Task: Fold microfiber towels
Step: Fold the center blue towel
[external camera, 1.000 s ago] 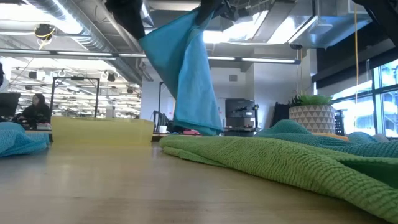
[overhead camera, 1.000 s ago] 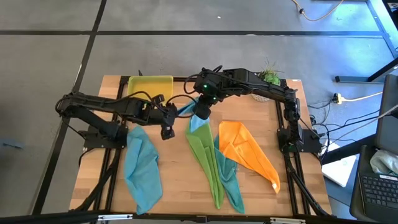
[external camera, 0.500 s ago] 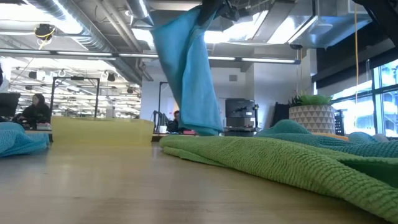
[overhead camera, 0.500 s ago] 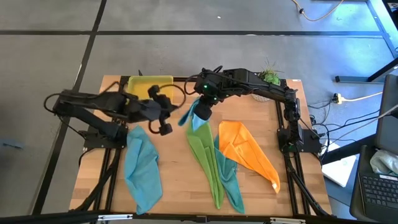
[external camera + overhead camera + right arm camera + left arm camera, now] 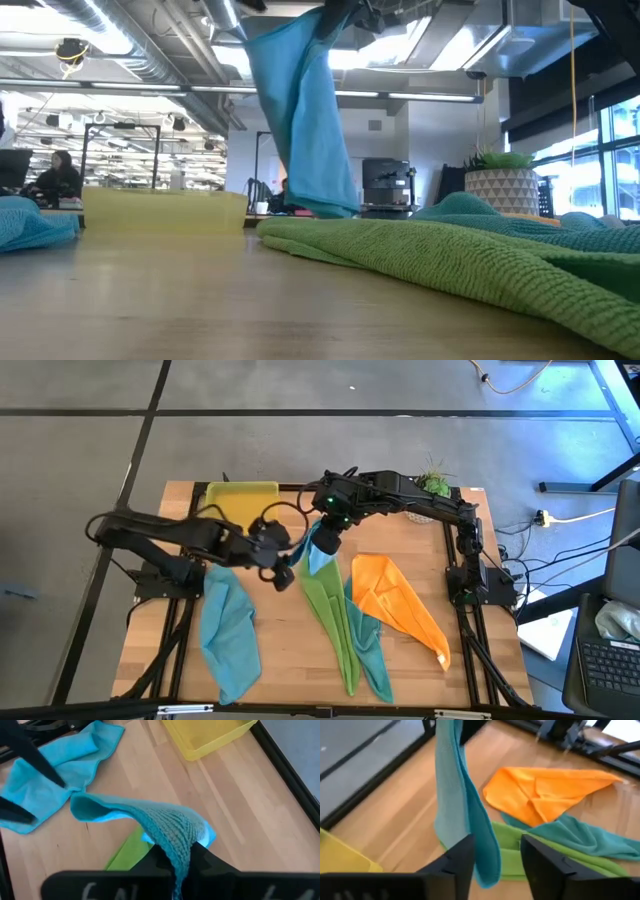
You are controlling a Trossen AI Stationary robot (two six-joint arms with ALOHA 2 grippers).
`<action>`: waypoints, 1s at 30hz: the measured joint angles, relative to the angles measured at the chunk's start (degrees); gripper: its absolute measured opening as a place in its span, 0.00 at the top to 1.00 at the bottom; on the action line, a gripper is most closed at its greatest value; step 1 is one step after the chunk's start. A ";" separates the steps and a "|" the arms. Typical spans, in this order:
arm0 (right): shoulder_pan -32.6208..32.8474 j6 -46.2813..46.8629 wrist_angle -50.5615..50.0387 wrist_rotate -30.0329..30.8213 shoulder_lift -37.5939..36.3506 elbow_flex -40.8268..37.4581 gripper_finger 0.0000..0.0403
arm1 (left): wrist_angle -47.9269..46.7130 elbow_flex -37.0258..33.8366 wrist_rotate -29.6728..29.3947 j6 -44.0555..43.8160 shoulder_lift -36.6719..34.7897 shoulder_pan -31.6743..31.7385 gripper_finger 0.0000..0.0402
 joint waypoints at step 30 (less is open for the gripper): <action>0.42 0.16 -1.21 -2.55 0.00 0.00 0.98 | 11.20 -0.02 -5.93 11.33 5.49 7.16 0.47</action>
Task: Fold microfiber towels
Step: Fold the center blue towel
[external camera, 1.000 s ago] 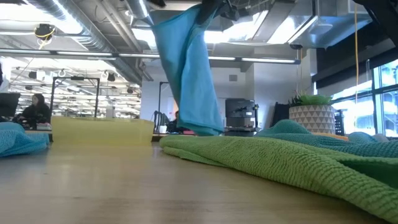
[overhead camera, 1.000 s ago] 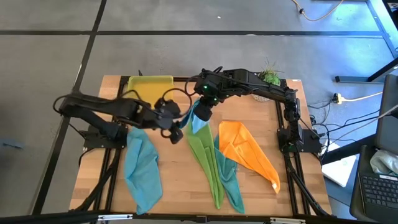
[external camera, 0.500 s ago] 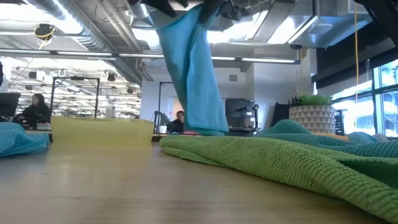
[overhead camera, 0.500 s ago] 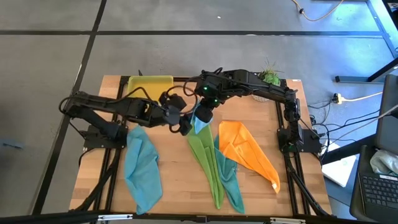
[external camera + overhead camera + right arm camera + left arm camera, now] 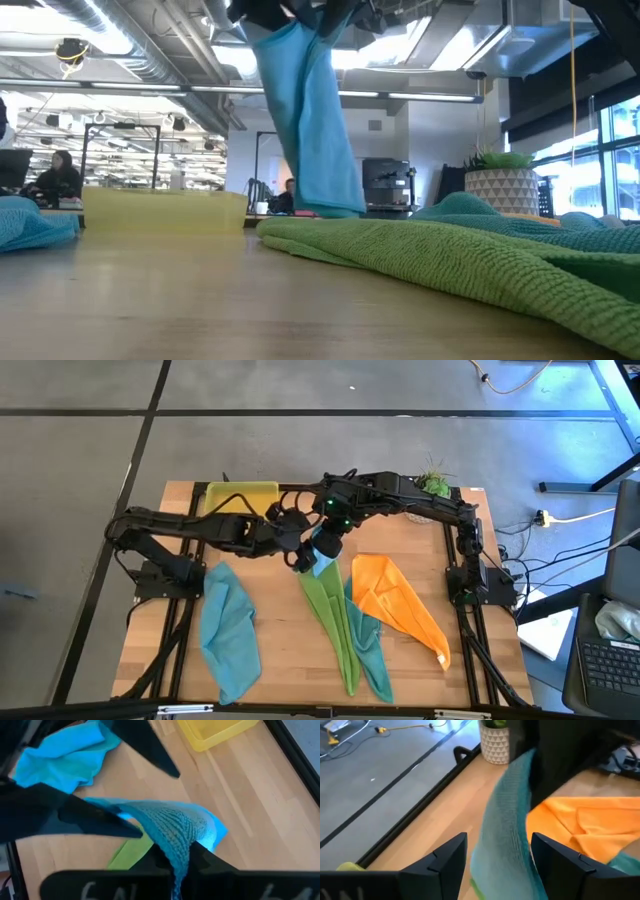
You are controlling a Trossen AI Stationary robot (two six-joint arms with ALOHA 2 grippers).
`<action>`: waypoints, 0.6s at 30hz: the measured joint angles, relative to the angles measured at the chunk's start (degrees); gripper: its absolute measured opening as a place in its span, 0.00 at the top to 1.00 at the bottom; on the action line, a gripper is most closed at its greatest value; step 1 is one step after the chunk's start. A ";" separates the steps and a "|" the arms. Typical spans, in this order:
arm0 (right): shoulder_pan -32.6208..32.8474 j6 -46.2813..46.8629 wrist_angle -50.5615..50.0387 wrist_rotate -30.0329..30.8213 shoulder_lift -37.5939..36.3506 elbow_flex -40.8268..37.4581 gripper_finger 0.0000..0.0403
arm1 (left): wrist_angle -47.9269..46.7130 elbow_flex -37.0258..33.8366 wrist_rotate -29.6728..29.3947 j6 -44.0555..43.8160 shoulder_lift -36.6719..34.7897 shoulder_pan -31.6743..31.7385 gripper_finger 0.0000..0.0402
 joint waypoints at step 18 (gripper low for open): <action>0.01 -1.32 -0.08 0.04 0.02 -0.02 0.98 | -13.23 0.07 -0.29 -0.32 0.54 0.27 0.48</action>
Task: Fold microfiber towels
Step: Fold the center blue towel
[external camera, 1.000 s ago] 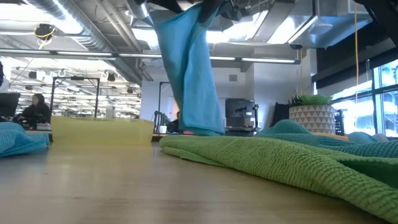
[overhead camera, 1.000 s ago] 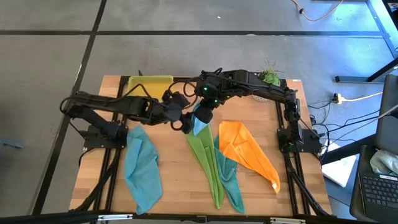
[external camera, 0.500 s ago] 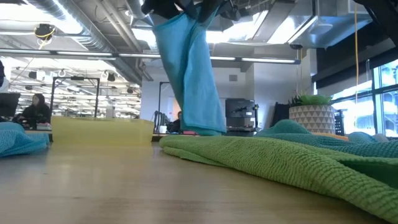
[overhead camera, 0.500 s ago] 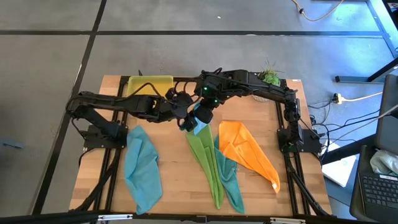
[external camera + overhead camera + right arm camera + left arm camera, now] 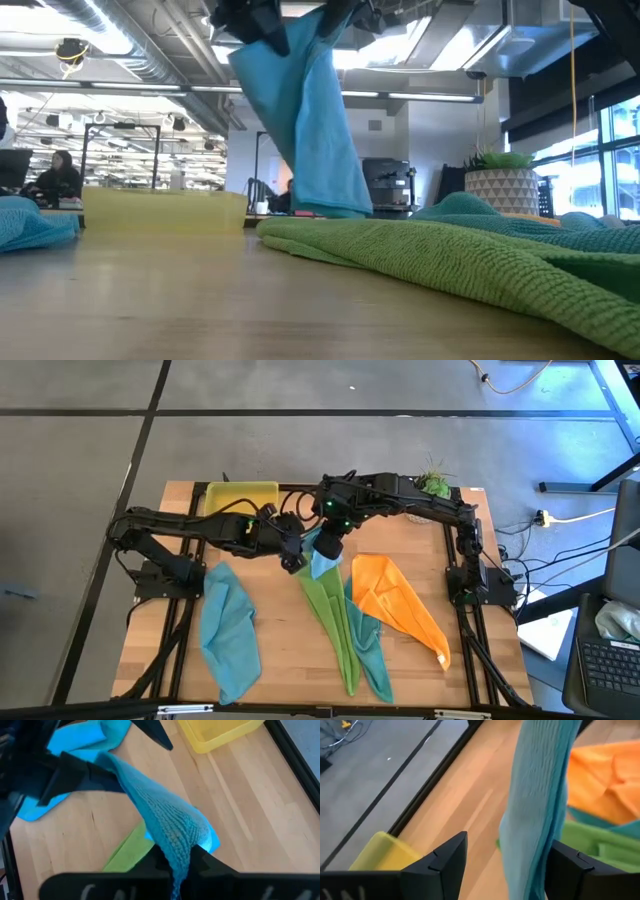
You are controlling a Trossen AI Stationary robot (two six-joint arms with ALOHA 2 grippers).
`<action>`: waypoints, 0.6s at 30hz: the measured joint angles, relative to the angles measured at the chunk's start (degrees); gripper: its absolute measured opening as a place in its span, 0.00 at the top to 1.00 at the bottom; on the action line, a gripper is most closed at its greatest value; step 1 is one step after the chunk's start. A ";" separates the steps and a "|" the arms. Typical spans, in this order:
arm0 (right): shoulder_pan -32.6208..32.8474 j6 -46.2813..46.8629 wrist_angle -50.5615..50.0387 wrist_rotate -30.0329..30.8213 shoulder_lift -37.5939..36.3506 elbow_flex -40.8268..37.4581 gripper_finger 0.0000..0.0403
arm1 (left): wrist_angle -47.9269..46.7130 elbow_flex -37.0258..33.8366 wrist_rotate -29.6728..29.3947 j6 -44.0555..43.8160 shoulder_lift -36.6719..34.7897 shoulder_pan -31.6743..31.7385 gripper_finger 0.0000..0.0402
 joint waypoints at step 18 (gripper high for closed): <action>-0.01 0.00 -0.07 0.02 0.00 0.00 0.98 | -6.43 -0.02 -2.39 5.32 0.00 1.72 0.48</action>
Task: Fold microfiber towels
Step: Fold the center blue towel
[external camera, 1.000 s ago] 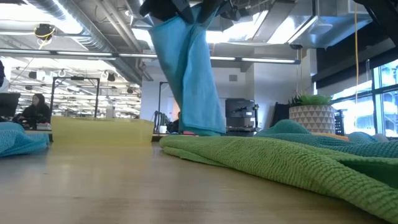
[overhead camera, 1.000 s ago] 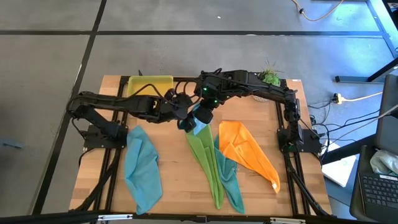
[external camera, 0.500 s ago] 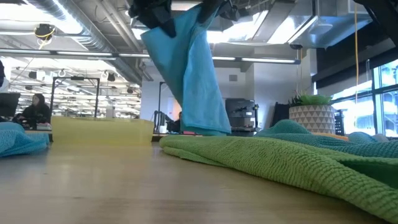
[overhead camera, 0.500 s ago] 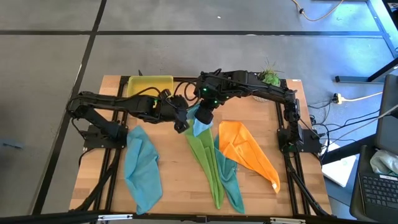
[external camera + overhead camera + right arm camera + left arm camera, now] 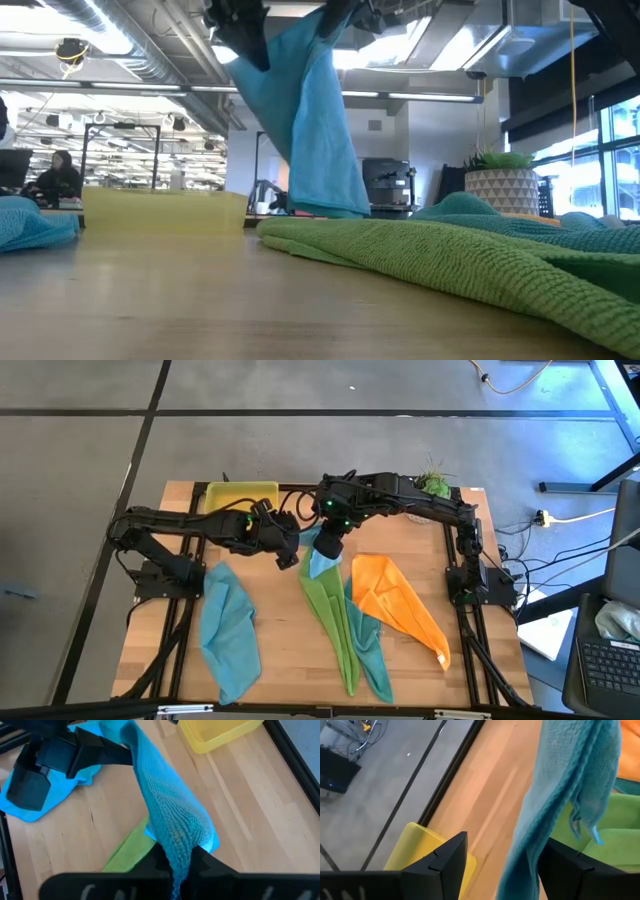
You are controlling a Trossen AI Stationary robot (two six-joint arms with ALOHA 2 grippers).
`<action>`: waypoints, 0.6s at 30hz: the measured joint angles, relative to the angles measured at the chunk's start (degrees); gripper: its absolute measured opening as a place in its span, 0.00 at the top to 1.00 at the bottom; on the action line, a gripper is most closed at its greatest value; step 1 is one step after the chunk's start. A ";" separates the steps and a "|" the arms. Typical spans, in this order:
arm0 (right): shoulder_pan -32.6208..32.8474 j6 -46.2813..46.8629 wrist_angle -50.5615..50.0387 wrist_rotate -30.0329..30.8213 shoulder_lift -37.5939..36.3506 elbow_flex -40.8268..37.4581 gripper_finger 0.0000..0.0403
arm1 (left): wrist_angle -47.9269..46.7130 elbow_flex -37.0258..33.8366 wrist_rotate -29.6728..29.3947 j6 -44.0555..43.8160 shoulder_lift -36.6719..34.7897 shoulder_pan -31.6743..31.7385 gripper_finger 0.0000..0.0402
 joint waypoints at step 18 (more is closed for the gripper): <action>-0.01 -1.45 -0.89 0.00 0.00 0.00 0.98 | -2.61 0.00 1.28 7.83 0.00 0.26 0.52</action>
